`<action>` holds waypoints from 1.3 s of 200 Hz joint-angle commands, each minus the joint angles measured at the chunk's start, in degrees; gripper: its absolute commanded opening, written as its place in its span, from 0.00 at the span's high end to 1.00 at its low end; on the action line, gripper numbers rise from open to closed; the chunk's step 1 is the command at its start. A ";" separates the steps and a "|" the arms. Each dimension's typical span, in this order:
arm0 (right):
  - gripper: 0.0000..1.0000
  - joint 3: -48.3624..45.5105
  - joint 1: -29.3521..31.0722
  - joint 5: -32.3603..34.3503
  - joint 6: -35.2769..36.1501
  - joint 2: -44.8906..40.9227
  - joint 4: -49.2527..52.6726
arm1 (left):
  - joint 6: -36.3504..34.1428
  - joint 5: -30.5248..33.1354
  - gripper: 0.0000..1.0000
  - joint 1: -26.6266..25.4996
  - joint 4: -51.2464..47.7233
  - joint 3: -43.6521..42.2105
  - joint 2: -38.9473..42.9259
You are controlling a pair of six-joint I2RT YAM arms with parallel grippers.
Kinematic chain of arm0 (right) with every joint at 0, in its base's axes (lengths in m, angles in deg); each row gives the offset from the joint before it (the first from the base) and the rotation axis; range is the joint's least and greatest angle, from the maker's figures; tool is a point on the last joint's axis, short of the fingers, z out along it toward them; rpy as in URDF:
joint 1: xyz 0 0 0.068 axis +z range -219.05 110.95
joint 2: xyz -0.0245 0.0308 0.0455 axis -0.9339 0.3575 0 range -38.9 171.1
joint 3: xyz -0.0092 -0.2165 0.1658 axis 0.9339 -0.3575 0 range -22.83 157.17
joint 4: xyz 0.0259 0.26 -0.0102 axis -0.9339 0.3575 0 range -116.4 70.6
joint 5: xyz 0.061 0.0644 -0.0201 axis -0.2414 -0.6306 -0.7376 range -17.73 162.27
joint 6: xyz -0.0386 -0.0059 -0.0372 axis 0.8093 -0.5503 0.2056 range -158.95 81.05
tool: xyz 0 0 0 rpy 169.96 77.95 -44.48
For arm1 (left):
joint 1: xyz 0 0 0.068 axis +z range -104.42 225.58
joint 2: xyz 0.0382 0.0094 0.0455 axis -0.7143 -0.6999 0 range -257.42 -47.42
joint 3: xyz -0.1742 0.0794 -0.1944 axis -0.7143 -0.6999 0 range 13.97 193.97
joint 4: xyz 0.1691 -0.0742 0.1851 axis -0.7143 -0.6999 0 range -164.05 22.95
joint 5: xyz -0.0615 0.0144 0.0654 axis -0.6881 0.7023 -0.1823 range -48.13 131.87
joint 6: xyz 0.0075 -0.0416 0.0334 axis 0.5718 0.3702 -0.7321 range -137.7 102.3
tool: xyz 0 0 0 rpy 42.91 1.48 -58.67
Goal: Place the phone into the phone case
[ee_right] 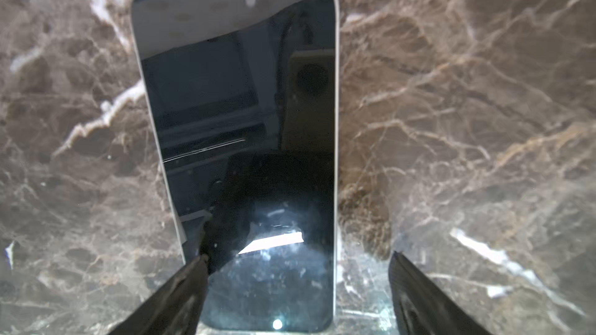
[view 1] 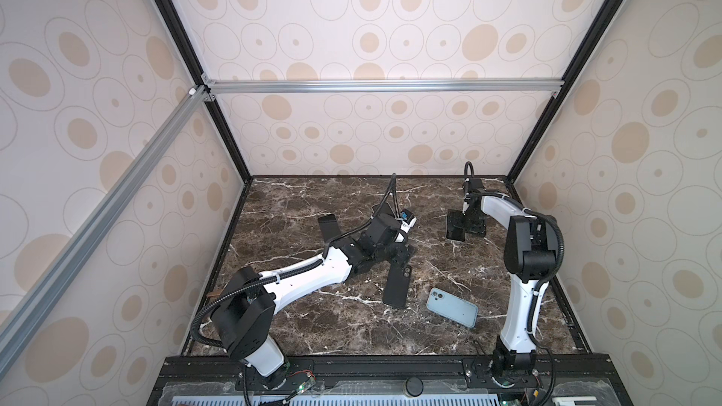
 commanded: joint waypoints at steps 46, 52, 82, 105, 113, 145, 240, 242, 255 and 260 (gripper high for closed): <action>0.12 2.89 -0.02 -3.29 2.46 3.80 3.43 | -0.95 0.73 0.28 0.47 -2.03 2.32 -0.24; 0.12 2.84 0.04 -3.39 2.46 3.70 3.31 | -0.99 0.72 0.29 0.47 -2.04 2.32 -0.34; 0.12 4.16 0.01 -4.32 2.88 4.76 4.14 | -0.96 0.63 0.29 0.47 -2.30 2.45 -0.43; 0.12 5.35 0.11 -3.98 3.23 6.45 5.52 | -1.03 0.78 0.29 0.47 -2.24 2.40 -0.25; 0.12 5.45 0.08 -3.77 3.29 6.91 5.73 | -1.14 1.07 0.28 0.47 -2.21 2.36 -0.32; 0.12 5.58 0.26 -1.90 3.64 7.99 6.80 | -1.25 1.01 0.29 0.47 -2.33 2.40 -0.54; 0.16 7.65 2.59 5.10 4.56 9.85 9.88 | -1.28 1.37 0.29 0.47 -2.55 2.49 -0.96; 0.17 7.60 2.52 5.06 4.54 9.85 9.86 | -1.27 1.34 0.29 0.47 -2.55 2.49 -0.96; 0.20 7.60 2.58 4.86 4.61 9.78 9.96 | -1.27 1.24 0.28 0.47 -2.55 2.52 -1.05; 0.22 7.65 2.52 4.83 4.68 9.74 9.96 | -1.27 1.17 0.29 0.47 -2.56 2.57 -1.05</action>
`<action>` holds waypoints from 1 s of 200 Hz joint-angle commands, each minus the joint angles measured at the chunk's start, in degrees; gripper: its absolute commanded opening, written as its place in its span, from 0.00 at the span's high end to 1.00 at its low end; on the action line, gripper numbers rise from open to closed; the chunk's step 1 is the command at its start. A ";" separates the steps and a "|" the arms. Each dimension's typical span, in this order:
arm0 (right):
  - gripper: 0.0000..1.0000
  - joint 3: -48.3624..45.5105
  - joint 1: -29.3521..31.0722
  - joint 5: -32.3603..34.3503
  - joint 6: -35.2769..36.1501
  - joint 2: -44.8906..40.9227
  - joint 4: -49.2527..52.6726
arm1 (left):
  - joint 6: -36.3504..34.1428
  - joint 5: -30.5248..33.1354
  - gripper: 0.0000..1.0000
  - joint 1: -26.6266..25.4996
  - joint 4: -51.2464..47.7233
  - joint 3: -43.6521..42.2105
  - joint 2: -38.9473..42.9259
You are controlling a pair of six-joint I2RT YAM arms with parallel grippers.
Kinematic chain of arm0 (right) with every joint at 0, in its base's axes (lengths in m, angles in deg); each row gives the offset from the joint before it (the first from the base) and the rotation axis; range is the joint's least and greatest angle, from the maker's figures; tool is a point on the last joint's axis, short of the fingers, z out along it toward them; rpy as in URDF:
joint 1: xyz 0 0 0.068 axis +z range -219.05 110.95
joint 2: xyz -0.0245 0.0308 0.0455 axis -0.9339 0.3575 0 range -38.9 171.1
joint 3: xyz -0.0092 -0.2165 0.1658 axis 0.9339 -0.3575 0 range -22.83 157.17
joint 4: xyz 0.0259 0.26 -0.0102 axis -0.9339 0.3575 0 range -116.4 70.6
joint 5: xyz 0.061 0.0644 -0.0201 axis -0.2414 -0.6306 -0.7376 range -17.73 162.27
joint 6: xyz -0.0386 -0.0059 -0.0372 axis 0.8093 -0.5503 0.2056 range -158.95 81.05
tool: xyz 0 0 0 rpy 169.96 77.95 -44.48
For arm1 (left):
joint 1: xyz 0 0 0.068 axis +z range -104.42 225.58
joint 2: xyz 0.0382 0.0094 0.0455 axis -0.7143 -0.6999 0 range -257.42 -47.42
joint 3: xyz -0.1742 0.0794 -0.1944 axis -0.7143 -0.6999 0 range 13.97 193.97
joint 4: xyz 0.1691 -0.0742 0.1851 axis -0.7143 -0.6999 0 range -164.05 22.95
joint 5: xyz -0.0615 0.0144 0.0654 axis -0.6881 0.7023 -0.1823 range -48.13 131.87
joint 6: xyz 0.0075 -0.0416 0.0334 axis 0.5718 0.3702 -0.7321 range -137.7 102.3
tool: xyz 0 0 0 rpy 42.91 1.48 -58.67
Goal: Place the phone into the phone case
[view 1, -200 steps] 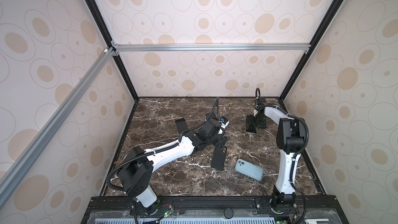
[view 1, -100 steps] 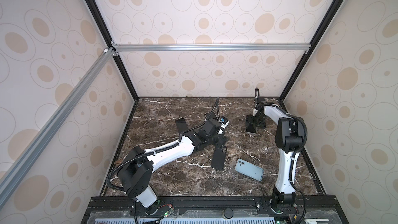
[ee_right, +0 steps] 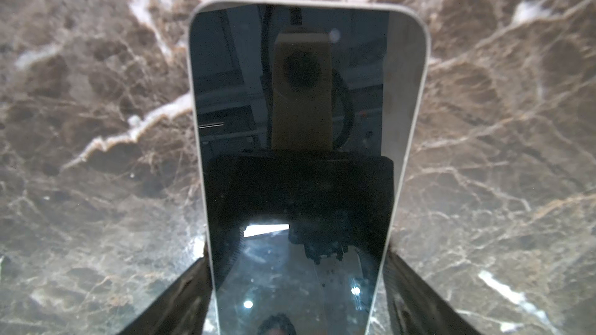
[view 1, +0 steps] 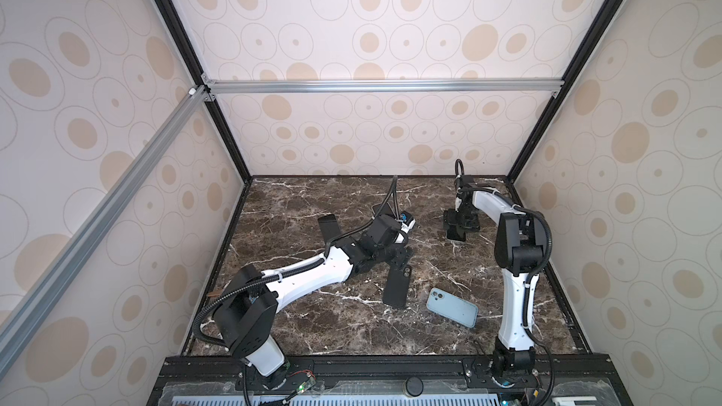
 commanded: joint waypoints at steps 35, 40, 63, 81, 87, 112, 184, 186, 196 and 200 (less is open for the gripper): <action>0.31 -1.22 0.20 1.96 0.61 3.16 3.69 | -1.25 0.61 0.29 0.41 -0.87 2.56 -0.54; 0.32 -1.29 0.24 1.90 0.63 2.97 3.70 | -1.29 0.61 0.29 0.41 -0.96 2.56 -0.54; 0.39 -2.80 0.23 0.94 0.48 1.26 2.92 | -1.35 0.83 0.29 0.41 -0.95 2.56 -0.21; 0.43 -5.39 0.57 -0.87 0.36 -1.00 1.36 | -1.42 1.17 0.29 0.41 -1.05 2.56 -0.02; 0.44 -6.33 0.93 -1.03 0.21 -1.86 0.88 | -1.41 1.31 0.29 0.41 -1.02 2.56 0.06; 0.45 -10.83 3.09 -1.09 0.52 -5.72 -2.19 | -1.23 1.75 0.29 0.45 -0.64 2.22 0.81; 0.49 -28.46 9.60 -3.15 -1.37 -18.68 -14.73 | 0.24 2.40 0.28 2.29 0.97 0.99 2.35; 0.49 -29.01 9.72 -3.22 -1.38 -19.12 -15.26 | 0.28 2.33 0.28 2.39 1.06 0.98 2.36; 0.49 -31.38 10.02 -3.78 -1.41 -20.83 -17.35 | 0.76 1.80 0.28 2.81 1.40 0.81 2.36; 0.49 -32.28 10.10 -3.93 -1.46 -21.48 -18.01 | 0.95 1.42 0.28 2.99 1.43 0.74 2.38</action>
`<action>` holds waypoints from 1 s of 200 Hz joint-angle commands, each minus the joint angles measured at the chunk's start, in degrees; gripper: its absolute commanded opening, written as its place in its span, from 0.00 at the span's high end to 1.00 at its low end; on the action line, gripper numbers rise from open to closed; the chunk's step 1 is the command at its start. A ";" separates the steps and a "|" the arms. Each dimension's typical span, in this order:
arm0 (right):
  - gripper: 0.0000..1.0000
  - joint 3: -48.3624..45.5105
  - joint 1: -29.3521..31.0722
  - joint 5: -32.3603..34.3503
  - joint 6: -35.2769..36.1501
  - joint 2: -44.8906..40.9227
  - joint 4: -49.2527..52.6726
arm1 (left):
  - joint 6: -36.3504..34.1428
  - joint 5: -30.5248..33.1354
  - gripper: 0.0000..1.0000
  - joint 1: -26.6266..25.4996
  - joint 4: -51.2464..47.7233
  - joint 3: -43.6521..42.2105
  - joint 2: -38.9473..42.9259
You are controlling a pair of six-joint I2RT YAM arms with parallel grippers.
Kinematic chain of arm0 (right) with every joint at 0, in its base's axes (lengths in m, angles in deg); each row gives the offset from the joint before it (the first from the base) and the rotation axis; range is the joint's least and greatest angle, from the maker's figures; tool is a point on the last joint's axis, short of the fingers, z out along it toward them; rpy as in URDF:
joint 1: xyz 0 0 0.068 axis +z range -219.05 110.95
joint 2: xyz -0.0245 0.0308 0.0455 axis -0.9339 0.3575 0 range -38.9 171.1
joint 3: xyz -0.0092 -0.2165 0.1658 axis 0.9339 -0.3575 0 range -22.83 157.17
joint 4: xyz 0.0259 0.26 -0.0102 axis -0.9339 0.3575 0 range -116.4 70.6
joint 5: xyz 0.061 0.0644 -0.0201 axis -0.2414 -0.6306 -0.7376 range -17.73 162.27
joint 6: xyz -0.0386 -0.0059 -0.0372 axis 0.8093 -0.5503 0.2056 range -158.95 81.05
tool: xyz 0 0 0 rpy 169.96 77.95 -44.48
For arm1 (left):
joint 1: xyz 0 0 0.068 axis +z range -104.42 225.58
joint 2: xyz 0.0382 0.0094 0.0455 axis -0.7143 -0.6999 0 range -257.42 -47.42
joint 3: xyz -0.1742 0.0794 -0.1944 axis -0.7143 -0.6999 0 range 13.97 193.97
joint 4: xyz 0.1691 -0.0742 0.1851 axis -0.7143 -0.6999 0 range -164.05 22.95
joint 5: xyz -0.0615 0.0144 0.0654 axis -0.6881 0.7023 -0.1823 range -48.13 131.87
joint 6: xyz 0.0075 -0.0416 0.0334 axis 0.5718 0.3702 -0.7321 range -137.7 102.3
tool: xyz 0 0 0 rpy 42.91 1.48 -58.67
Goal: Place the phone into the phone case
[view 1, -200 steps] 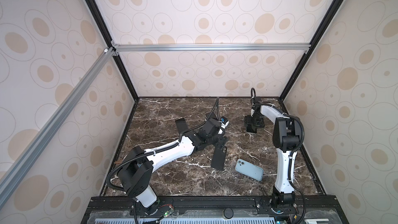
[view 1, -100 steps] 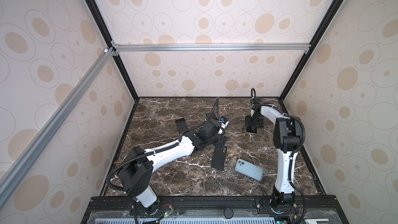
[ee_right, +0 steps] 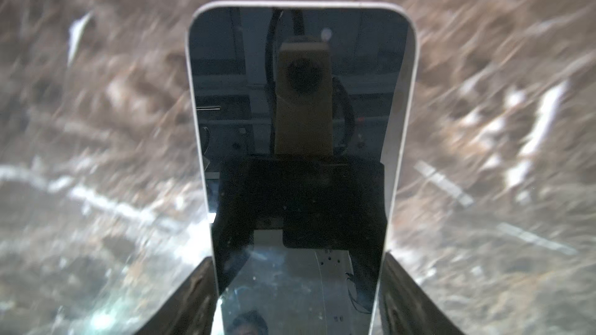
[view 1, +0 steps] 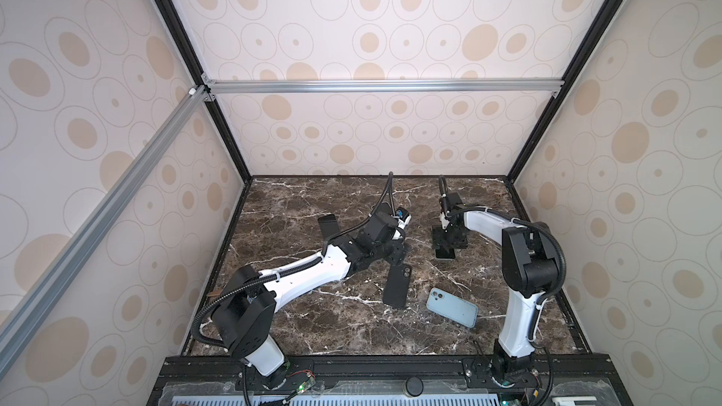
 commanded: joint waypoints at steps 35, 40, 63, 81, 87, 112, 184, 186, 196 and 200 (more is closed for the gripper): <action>0.50 -10.93 0.61 -3.08 -0.67 -9.07 -11.22 | 2.53 -2.62 0.28 2.54 1.83 0.41 1.77; 0.50 -11.68 0.59 -3.33 -0.54 -9.81 -12.22 | 2.55 -2.71 0.28 2.60 1.86 0.30 1.77; 0.51 -14.50 0.69 -4.37 0.06 -12.58 -15.68 | 3.15 -3.27 0.28 3.22 2.34 0.05 1.77; 0.51 -15.98 0.87 -4.88 0.58 -14.81 -17.70 | 4.01 -4.34 0.28 3.99 2.70 -0.12 1.68; 0.51 -16.35 0.98 -5.15 0.91 -15.58 -18.23 | 4.33 -4.83 0.28 4.22 2.86 -0.18 1.68; 0.51 -18.16 2.24 -5.62 2.94 -19.43 -20.95 | 5.53 -7.39 0.28 5.69 3.63 -0.34 1.68; 0.51 -18.76 15.61 -10.64 8.60 -32.10 -24.85 | 12.21 -25.64 0.28 14.71 8.36 -0.03 3.59; 0.51 -18.65 15.87 -10.89 8.71 -32.30 -24.85 | 12.29 -26.78 0.28 14.79 8.32 0.06 3.61; 0.51 -17.80 17.11 -11.74 9.09 -33.14 -24.93 | 12.76 -28.28 0.28 15.24 8.29 0.21 3.85; 0.52 -17.44 17.44 -12.04 9.33 -33.41 -24.82 | 12.97 -28.72 0.28 15.39 8.44 0.13 4.00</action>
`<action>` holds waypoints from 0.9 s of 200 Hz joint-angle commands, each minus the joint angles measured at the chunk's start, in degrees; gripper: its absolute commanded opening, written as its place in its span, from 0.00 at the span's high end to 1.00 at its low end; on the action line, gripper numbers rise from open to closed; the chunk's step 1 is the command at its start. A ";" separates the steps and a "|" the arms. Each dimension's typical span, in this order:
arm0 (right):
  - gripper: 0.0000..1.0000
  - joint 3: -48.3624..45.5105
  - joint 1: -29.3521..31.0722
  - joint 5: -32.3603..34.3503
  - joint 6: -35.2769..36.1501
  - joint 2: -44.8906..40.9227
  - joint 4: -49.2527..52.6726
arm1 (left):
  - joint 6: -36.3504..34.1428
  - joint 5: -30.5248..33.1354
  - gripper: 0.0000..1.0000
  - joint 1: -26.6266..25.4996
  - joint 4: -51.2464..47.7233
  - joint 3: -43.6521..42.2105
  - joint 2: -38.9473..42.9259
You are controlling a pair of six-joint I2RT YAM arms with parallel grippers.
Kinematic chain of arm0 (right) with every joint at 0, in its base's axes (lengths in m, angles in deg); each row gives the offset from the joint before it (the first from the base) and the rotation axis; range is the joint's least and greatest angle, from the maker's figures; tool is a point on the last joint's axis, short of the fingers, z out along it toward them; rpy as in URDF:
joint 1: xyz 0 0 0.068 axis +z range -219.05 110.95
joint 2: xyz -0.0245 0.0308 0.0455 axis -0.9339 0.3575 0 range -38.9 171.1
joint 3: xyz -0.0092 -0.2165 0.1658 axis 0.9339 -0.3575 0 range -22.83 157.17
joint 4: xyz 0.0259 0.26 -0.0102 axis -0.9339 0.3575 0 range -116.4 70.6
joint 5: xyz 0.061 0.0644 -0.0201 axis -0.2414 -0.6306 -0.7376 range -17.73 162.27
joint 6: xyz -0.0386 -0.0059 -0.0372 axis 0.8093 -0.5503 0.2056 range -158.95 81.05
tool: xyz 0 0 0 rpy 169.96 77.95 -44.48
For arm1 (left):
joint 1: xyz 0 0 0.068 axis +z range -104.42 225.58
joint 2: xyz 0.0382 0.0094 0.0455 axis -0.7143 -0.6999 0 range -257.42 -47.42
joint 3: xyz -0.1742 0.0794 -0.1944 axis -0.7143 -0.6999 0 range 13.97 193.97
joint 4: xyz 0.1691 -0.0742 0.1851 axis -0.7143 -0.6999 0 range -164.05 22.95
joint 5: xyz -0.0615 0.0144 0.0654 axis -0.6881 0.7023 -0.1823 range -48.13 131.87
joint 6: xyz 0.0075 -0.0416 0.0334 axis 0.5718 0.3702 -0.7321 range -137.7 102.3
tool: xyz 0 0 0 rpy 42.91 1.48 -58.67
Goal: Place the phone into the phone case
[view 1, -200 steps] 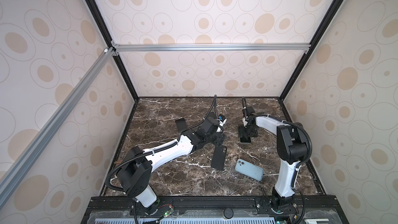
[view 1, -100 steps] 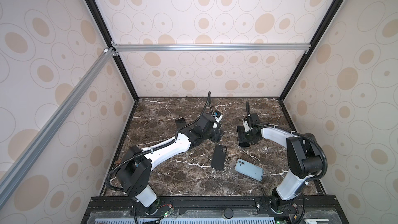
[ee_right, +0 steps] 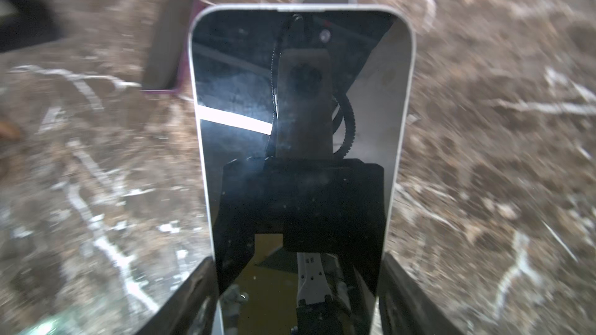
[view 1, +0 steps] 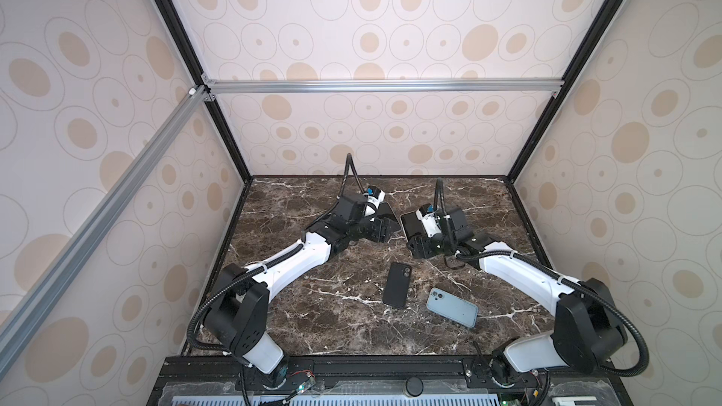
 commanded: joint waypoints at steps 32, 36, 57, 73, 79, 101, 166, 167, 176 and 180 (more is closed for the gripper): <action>0.52 5.18 4.06 -3.97 3.62 -4.01 -0.82 | 5.03 -11.59 0.33 2.17 4.93 -0.28 3.30; 0.52 5.36 4.16 -3.96 3.73 -4.14 -0.65 | 5.33 -11.96 0.35 2.30 5.23 -0.30 3.40; 0.52 6.09 4.77 -4.33 4.54 -5.14 0.19 | 6.59 -13.20 0.41 3.08 6.72 -1.06 4.27; 0.52 6.10 5.40 -3.97 5.40 -5.86 0.69 | 7.66 -14.17 0.47 3.63 8.11 -1.60 4.93; 0.52 6.12 5.63 -3.55 5.73 -6.02 0.96 | 8.14 -14.78 0.49 3.79 8.72 -1.87 5.06; 0.52 6.29 6.04 -3.02 6.27 -6.61 1.74 | 9.66 -16.54 0.59 4.07 10.21 -2.36 4.92; 0.51 7.53 7.39 -1.82 6.96 -6.60 2.35 | 13.52 -22.86 0.94 4.10 12.88 -2.03 2.24; 0.51 7.53 7.46 -1.76 6.92 -6.65 2.34 | 13.60 -22.95 0.95 4.09 13.05 -2.09 2.25; 0.51 7.52 7.55 -1.38 6.67 -6.81 1.97 | 14.17 -23.54 1.00 4.10 14.06 -2.52 2.41; 0.51 7.57 7.59 -1.13 6.47 -6.78 1.86 | 14.30 -23.49 1.00 4.08 14.35 -2.64 2.48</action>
